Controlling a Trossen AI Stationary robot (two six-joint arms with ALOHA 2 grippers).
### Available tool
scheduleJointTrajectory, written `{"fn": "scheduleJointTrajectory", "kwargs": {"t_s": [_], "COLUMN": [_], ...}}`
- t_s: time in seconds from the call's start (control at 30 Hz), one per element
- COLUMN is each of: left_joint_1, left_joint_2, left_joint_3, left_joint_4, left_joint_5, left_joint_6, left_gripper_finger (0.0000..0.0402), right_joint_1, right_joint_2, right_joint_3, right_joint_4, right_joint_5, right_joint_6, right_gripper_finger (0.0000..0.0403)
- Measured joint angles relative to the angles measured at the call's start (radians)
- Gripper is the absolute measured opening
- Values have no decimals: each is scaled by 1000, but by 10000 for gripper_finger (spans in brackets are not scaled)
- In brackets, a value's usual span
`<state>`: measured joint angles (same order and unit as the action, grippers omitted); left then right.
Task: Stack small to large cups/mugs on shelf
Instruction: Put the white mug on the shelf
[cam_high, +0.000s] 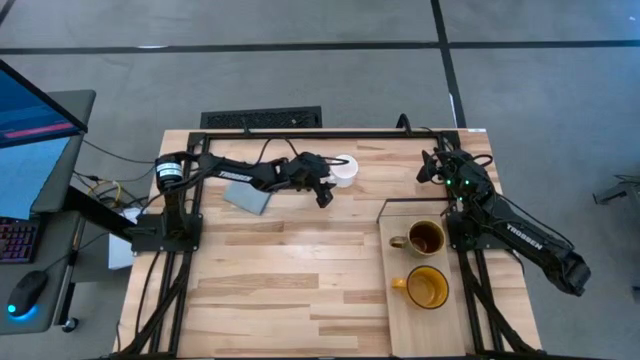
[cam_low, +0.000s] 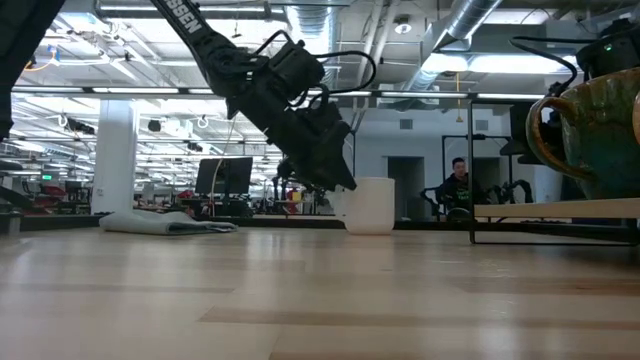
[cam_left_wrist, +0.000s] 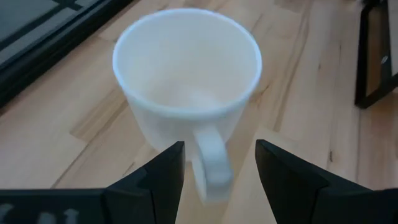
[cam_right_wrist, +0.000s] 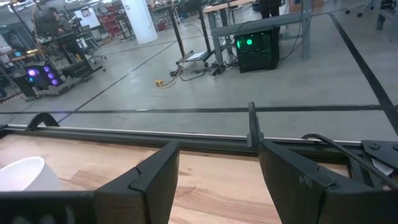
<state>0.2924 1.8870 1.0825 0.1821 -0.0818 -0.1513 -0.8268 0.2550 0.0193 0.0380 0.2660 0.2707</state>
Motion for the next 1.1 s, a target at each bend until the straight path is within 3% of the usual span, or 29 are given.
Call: {"fn": "scheduleJointTrajectory", "kwargs": {"t_s": [0.3,0.77,1.1], "left_joint_1": [-3,-6,-6], "left_joint_2": [14,32,32], "left_joint_3": [4,4,4], "left_joint_4": [-58,-48,-50], "left_joint_5": [23,14,13], "left_joint_6": [10,-88,-150], "left_gripper_finger": [176,55,69], "right_joint_1": [0,0,0], "right_joint_2": [0,0,0], "right_joint_3": [0,0,0], "right_joint_4": [0,0,0], "right_joint_5": [-1,-2,-2], "right_joint_6": [0,0,0], "right_gripper_finger": [244,244,244]}}
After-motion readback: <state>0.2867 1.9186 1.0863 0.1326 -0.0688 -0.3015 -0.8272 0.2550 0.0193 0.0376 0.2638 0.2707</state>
